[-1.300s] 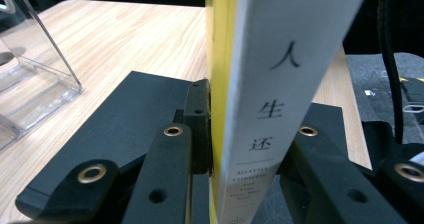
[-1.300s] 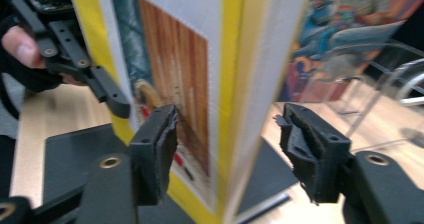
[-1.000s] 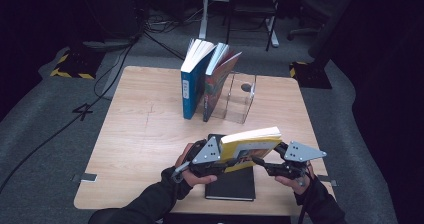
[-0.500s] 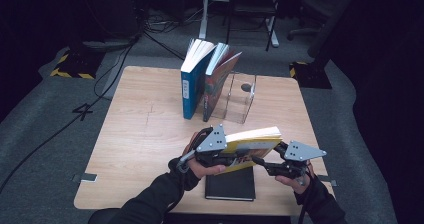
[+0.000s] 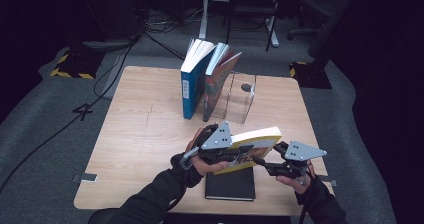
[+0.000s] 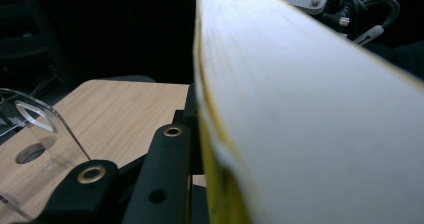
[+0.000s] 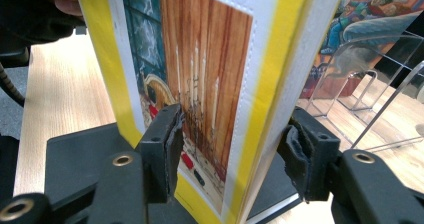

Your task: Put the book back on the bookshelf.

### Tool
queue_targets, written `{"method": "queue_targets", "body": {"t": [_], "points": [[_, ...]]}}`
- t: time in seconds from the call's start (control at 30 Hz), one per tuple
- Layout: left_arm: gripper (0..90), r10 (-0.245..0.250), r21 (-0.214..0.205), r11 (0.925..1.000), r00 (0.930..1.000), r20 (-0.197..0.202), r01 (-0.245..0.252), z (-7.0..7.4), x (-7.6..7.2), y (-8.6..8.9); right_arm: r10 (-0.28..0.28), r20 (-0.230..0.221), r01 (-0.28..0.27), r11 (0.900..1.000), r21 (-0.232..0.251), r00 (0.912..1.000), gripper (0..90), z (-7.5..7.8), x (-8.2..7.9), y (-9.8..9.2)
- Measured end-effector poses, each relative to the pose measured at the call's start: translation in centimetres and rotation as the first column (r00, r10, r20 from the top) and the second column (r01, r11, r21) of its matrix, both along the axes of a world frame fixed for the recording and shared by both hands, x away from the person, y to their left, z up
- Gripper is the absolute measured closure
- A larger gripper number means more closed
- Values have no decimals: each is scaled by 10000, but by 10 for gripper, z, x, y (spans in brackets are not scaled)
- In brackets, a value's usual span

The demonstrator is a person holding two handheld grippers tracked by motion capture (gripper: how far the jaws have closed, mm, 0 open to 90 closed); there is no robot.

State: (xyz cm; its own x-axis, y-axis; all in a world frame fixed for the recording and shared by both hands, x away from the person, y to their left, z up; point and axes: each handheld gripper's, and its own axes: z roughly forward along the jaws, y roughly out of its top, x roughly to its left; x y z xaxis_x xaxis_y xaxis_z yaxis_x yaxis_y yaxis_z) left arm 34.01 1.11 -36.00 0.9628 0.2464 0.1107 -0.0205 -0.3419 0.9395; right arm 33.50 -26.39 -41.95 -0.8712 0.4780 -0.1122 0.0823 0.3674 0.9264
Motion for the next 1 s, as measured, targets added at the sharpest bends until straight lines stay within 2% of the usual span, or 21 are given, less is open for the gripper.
{"method": "queue_targets", "body": {"t": [0.1, 0.13, 0.3, 0.33, 0.4, 0.47, 0.6, 0.63, 0.7, 0.77, 0.8, 0.87, 0.9, 0.97, 1.0], "points": [[747, 101, 59, 9999, 9999, -126, -100, 1, 4, 1, -3, -130, 1, 9999, -126, 9999, 430, -1, 0, -2], [747, 214, 60, 9998, 9993, -321, -212, 2, 6, 2, -64, -266, 58, 9997, -238, 9996, 425, -2, 1, -3], [746, 645, 289, 9976, 9961, -596, -629, 5, 7, 3, -209, -467, 184, 9984, -533, 9987, 416, -6, 0, -9], [746, 775, 346, 9965, 9962, -407, -761, 5, 4, 1, -243, -569, 212, 9982, -554, 9981, 417, -7, 0, -11], [746, 760, 314, 9967, 9965, -336, -749, 4, 3, 1, -216, -607, 182, 9982, -565, 9979, 417, -8, 0, -13], [747, 796, 264, 9965, 9963, -322, -788, 4, 3, 0, -228, -619, 187, 9977, -656, 9978, 415, -9, 0, -16], [747, 1169, 177, 9931, 9925, -353, -1163, 4, 7, 2, -409, -778, 358, 9972, -654, 9961, 414, -11, 1, -24], [748, 1315, 143, 9913, 9907, -354, -1311, 4, 8, 2, -478, -844, 424, 9970, -648, 9953, 414, -12, 1, -26], [750, 1663, 166, 9860, 9860, -94, -1661, 6, 9, 2, -720, -897, 650, 9947, -791, 9934, 414, -14, 3, -30], [750, 2053, 11, 9787, 9787, -82, -2053, 11, 16, 6, -848, -979, 782, 9945, -699, 9916, 414, -16, 5, -34], [750, 2053, 11, 9787, 9787, -82, -2053, 11, 16, 6, -939, -1034, 878, 9942, -620, 9902, 415, -16, 7, -36], [749, 2411, -171, 9704, 9705, 3, -2411, 17, 21, 11, -1058, -1109, 1002, 9935, -545, 9882, 415, -18, 9, -38], [750, 2799, -277, 9598, 9597, 251, -2793, 25, 26, 16, -1111, -1117, 1054, 9928, -561, 9875, 417, -18, 10, -39], [750, 3209, -257, 9471, 9457, 509, -3200, 31, 30, 20, -1126, -1184, 1067, 9928, -552, 9866, 418, -20, 11, -39], [750, 3209, -257, 9471, 9457, 509, -3200, 31, 30, 20, -1154, -1185, 1092, 9923, -577, 9862, 419, -21, 11, -39]]}}
